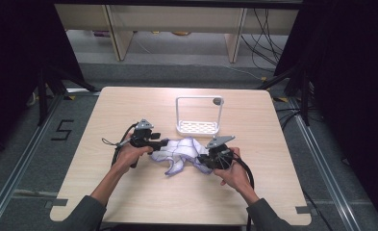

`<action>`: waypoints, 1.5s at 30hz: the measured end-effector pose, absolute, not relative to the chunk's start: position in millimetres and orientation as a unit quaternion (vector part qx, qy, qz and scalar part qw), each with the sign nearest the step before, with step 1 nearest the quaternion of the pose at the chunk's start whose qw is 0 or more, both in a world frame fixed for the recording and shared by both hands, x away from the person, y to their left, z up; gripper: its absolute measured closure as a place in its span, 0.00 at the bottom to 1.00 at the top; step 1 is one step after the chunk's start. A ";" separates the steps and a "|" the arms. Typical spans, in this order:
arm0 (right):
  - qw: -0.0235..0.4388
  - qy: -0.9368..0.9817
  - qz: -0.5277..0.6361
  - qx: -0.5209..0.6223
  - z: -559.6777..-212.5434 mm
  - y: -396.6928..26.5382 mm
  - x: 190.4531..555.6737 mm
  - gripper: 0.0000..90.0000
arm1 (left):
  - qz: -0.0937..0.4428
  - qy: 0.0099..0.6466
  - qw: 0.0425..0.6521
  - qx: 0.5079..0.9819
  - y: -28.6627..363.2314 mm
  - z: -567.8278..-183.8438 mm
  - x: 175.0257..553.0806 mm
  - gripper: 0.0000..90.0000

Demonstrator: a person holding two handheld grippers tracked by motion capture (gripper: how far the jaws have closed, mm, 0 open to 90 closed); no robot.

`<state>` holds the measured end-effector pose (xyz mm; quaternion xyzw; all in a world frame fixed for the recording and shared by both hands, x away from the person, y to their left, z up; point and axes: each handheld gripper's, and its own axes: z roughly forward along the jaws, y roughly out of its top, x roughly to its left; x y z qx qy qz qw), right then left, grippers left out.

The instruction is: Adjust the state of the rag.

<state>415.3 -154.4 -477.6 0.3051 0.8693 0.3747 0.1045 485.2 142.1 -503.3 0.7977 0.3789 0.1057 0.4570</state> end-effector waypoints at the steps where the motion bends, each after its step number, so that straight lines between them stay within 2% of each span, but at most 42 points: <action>1: 0.104 0.869 0.374 0.306 -477.5 -154.3 415.6 0.94 | 0.103 0.383 0.460 0.794 138.3 -506.3 487.4 0.57; 2: 0.097 0.869 0.372 0.311 -476.2 -154.9 415.1 0.94 | 0.100 0.379 0.459 0.797 137.0 -507.5 488.6 0.60; 7: 0.090 0.867 0.378 0.311 -473.3 -157.0 415.9 0.94 | 0.094 0.355 0.455 0.811 131.1 -508.3 489.3 0.90; 9: 0.089 0.866 0.377 0.315 -470.1 -159.0 415.6 0.94 | 0.102 0.355 0.451 0.813 132.1 -505.0 487.1 0.95; 17: 0.080 0.856 0.397 0.322 -450.3 -174.1 409.6 0.95 | 0.117 0.334 0.474 0.806 143.4 -473.7 462.2 0.96; 23: 0.082 0.851 0.421 0.303 -398.2 -198.3 391.0 0.95 | 0.102 0.287 0.524 0.796 155.8 -421.9 423.8 0.96; 26: 0.073 0.844 0.440 0.299 -371.5 -209.8 379.5 0.95 | 0.112 0.280 0.526 0.796 162.0 -400.9 409.5 0.96; 31: 0.084 0.841 0.456 0.280 -341.6 -220.1 360.4 0.95 | 0.115 0.267 0.535 0.793 168.6 -367.6 382.4 0.96; 39: 0.072 0.846 0.459 0.262 -316.0 -220.0 330.2 0.95 | 0.104 0.248 0.540 0.797 177.4 -335.3 346.7 0.96; 45: 0.044 0.840 0.480 0.251 -297.6 -220.9 312.9 0.95 | 0.076 0.221 0.566 0.791 178.3 -314.9 315.7 0.96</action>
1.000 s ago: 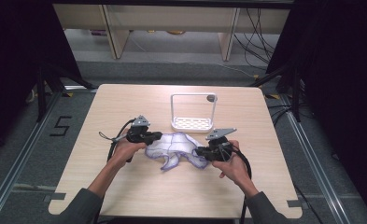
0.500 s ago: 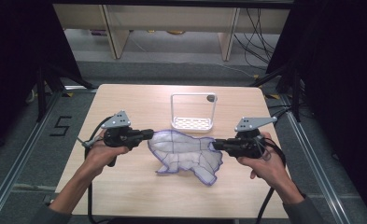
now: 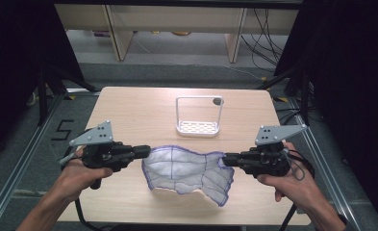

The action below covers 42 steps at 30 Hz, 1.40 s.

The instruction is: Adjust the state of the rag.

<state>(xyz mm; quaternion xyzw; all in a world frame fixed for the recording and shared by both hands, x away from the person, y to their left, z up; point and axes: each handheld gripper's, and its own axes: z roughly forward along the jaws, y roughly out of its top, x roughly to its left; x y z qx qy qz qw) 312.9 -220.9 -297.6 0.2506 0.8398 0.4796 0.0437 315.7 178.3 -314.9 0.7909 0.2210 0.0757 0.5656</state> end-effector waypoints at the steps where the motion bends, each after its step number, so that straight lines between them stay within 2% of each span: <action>1: 0.047 0.845 0.469 0.250 -292.2 -222.8 313.3 0.95 | 0.082 0.215 0.564 0.793 177.0 -312.2 312.6 0.96; 4: 0.047 0.846 0.463 0.261 -292.6 -224.1 321.3 0.95 | 0.088 0.214 0.561 0.795 172.7 -310.3 316.7 0.96; 7: 0.049 0.853 0.432 0.287 -314.4 -222.1 352.0 0.95 | 0.077 0.271 0.545 0.790 169.6 -336.4 361.2 0.96; 9: 0.029 0.852 0.412 0.321 -335.0 -219.5 372.6 0.95 | 0.074 0.301 0.532 0.788 167.4 -361.2 386.4 0.96; 10: 0.030 0.854 0.400 0.331 -346.3 -218.2 384.1 0.95 | 0.074 0.301 0.532 0.788 167.4 -361.2 386.4 0.96; 12: 0.031 0.857 0.380 0.346 -371.7 -214.1 407.8 0.94 | 0.077 0.331 0.505 0.793 159.7 -402.3 415.2 0.96; 16: 0.044 0.863 0.335 0.377 -417.1 -204.9 448.1 0.94 | 0.089 0.361 0.476 0.797 148.6 -446.5 446.3 0.96; 17: 0.044 0.863 0.335 0.377 -417.1 -204.9 448.1 0.94 | 0.089 0.361 0.476 0.797 148.6 -446.5 446.3 0.96; 20: 0.048 0.867 0.301 0.395 -450.3 -200.6 476.1 0.94 | 0.096 0.382 0.448 0.802 140.9 -473.4 463.4 0.95; 25: 0.050 0.866 0.289 0.405 -472.3 -195.9 490.0 0.93 | 0.091 0.396 0.426 0.808 139.5 -487.3 471.3 0.95; 28: 0.050 0.866 0.276 0.414 -479.6 -194.6 492.8 0.90 | 0.101 0.402 0.413 0.811 140.2 -492.0 473.6 0.92; 29: 0.052 0.863 0.272 0.422 -480.6 -194.7 493.4 0.86 | 0.106 0.404 0.406 0.813 140.2 -492.3 474.2 0.88; 32: 0.055 0.847 0.268 0.457 -481.4 -197.1 496.1 0.72 | 0.101 0.417 0.411 0.804 141.0 -493.5 474.2 0.72; 35: 0.078 0.844 0.286 0.446 -472.1 -205.2 493.0 0.63 | 0.087 0.415 0.412 0.806 146.0 -489.1 465.8 0.63; 36: 0.078 0.844 0.286 0.446 -472.1 -205.2 493.0 0.63 | 0.087 0.415 0.412 0.806 146.0 -489.1 465.8 0.59; 37: 0.108 0.840 0.296 0.442 -458.4 -212.7 483.5 0.57 | 0.097 0.412 0.404 0.811 151.4 -486.3 455.9 0.53; 40: 0.109 0.839 0.305 0.438 -445.9 -218.5 471.2 0.55 | 0.096 0.396 0.404 0.819 158.8 -483.6 439.5 0.52; 42: 0.132 0.839 0.326 0.414 -434.9 -227.0 450.9 0.55 | 0.098 0.379 0.412 0.823 166.4 -481.2 414.7 0.53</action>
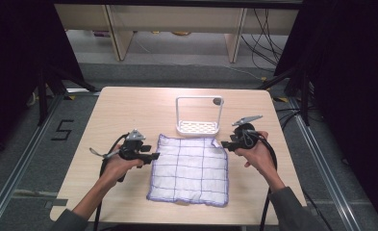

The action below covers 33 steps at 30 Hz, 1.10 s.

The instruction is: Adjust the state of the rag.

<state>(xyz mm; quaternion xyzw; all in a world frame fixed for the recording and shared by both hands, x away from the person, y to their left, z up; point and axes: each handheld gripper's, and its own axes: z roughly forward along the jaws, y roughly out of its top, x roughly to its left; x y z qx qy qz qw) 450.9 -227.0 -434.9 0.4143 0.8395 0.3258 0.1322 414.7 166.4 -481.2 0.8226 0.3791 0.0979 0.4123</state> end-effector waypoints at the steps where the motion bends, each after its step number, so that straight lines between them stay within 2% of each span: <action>1: 0.127 0.841 0.329 0.410 -432.9 -228.6 441.4 0.54 | 0.098 0.376 0.417 0.822 167.9 -481.1 405.0 0.52; 2: 0.127 0.841 0.329 0.410 -432.9 -228.6 441.4 0.54 | 0.098 0.376 0.417 0.822 167.9 -481.1 405.0 0.52; 3: 0.119 0.845 0.333 0.401 -431.7 -229.5 431.3 0.54 | 0.092 0.366 0.419 0.826 169.2 -481.8 393.5 0.52; 4: 0.098 0.847 0.345 0.393 -434.4 -226.0 406.2 0.53 | 0.086 0.357 0.422 0.828 170.3 -483.0 377.8 0.51; 6: 0.095 0.853 0.343 0.382 -435.8 -225.5 398.6 0.53 | 0.083 0.359 0.431 0.824 170.0 -484.6 369.3 0.51; 7: 0.079 0.855 0.351 0.373 -440.9 -221.5 379.3 0.53 | 0.079 0.353 0.430 0.827 170.9 -486.1 362.0 0.51; 9: 0.064 0.856 0.360 0.364 -446.4 -218.0 362.8 0.53 | 0.070 0.349 0.435 0.827 167.3 -493.1 340.6 0.51; 11: 0.063 0.857 0.370 0.353 -453.5 -214.4 349.5 0.53 | 0.059 0.347 0.434 0.830 166.7 -496.1 329.6 0.50; 17: 0.055 0.872 0.354 0.334 -464.8 -215.7 323.6 0.52 | 0.074 0.338 0.419 0.839 168.3 -499.6 316.3 0.49; 20: 0.055 0.877 0.340 0.336 -477.2 -218.0 313.5 0.54 | 0.065 0.335 0.416 0.843 165.8 -503.1 314.3 0.52; 22: 0.052 0.884 0.322 0.335 -483.9 -217.7 311.0 0.55 | 0.066 0.331 0.415 0.845 164.8 -503.7 314.0 0.58; 25: 0.054 0.892 0.305 0.328 -491.5 -214.9 308.2 0.60 | 0.065 0.319 0.409 0.852 164.4 -507.0 314.5 0.70; 26: 0.061 0.894 0.302 0.326 -494.4 -213.0 307.7 0.64 | 0.085 0.301 0.402 0.861 164.5 -508.9 315.1 0.81; 27: 0.065 0.898 0.285 0.328 -494.6 -212.4 307.1 0.67 | 0.094 0.287 0.384 0.873 165.6 -508.4 316.1 0.87; 30: 0.078 0.903 0.289 0.308 -494.7 -214.4 308.0 0.84 | 0.088 0.281 0.383 0.876 165.6 -509.5 314.6 0.96; 31: 0.088 0.904 0.284 0.306 -494.2 -215.2 306.9 0.91 | 0.089 0.275 0.381 0.878 165.3 -509.0 313.1 0.96; 32: 0.088 0.910 0.279 0.295 -492.9 -216.7 306.3 0.91 | 0.089 0.275 0.381 0.878 165.3 -509.0 313.1 0.97; 33: 0.093 0.908 0.277 0.301 -493.8 -216.8 304.1 0.98 | 0.082 0.270 0.389 0.877 164.2 -507.9 308.9 0.97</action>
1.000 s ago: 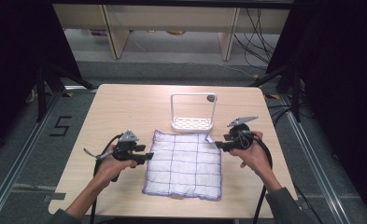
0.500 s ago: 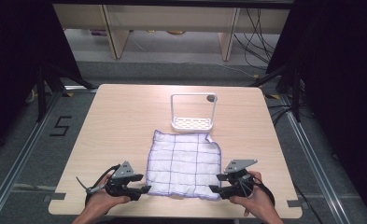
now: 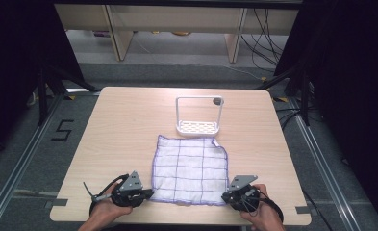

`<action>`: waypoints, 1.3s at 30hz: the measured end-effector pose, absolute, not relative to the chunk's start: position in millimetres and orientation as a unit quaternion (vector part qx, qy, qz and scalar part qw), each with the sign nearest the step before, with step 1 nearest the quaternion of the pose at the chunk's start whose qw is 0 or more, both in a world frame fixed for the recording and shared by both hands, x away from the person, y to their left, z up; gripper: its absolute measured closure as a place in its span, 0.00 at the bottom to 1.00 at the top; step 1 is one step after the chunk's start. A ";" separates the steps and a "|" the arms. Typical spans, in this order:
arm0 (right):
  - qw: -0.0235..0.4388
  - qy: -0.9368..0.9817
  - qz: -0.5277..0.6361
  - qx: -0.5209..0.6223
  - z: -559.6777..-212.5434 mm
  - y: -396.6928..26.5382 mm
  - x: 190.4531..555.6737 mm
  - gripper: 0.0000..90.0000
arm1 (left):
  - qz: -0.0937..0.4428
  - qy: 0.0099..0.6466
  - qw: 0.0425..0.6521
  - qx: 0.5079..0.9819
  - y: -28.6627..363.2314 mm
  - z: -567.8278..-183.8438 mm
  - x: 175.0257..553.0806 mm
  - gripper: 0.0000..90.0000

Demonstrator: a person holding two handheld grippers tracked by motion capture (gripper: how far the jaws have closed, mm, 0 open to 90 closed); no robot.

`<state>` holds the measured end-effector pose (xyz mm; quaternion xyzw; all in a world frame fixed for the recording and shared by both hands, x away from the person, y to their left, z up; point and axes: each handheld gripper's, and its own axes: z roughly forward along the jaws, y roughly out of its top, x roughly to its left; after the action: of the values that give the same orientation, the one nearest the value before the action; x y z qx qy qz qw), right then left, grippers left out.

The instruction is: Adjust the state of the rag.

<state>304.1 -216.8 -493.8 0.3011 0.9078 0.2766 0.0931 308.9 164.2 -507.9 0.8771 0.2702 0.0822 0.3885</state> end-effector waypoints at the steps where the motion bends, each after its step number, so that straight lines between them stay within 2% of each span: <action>1: 0.095 0.909 0.276 0.298 -493.3 -217.7 303.0 0.99 | 0.081 0.264 0.387 0.880 164.0 -507.2 307.2 0.97; 9: 0.088 0.907 0.277 0.306 -492.2 -228.3 285.1 0.99 | 0.068 0.249 0.388 0.885 161.5 -505.9 292.0 0.94; 11: 0.086 0.905 0.297 0.292 -492.6 -231.0 286.6 0.92 | 0.063 0.271 0.395 0.875 162.0 -506.2 290.9 0.83; 14: 0.104 0.893 0.307 0.311 -486.2 -233.1 289.0 0.74 | 0.067 0.304 0.413 0.856 166.6 -501.6 295.6 0.62; 15: 0.104 0.893 0.307 0.311 -486.2 -233.1 289.0 0.74 | 0.067 0.304 0.413 0.856 166.6 -501.6 295.6 0.56; 16: 0.121 0.882 0.323 0.322 -481.3 -233.9 293.6 0.61 | 0.072 0.331 0.426 0.839 170.5 -496.8 302.5 0.52; 17: 0.121 0.882 0.323 0.322 -481.3 -233.9 293.6 0.61 | 0.072 0.331 0.426 0.839 170.5 -496.8 302.5 0.51; 18: 0.131 0.872 0.323 0.344 -476.7 -235.0 300.6 0.55 | 0.091 0.338 0.429 0.833 173.7 -492.9 312.9 0.50; 19: 0.135 0.872 0.318 0.347 -473.3 -236.2 305.5 0.53 | 0.091 0.338 0.429 0.833 173.7 -492.9 312.9 0.50; 26: 0.150 0.854 0.334 0.369 -456.9 -234.7 342.2 0.47 | 0.112 0.360 0.424 0.823 177.0 -486.9 353.0 0.45; 29: 0.153 0.851 0.337 0.373 -453.9 -229.4 362.5 0.41 | 0.118 0.372 0.428 0.815 174.2 -486.1 371.5 0.43; 39: 0.164 0.853 0.322 0.376 -454.1 -200.8 424.5 0.40 | 0.134 0.404 0.413 0.805 166.9 -487.4 427.1 0.39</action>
<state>424.5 -200.8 -454.1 0.3764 0.8530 0.3220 0.1644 427.1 166.9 -487.4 0.8052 0.4043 0.1337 0.4126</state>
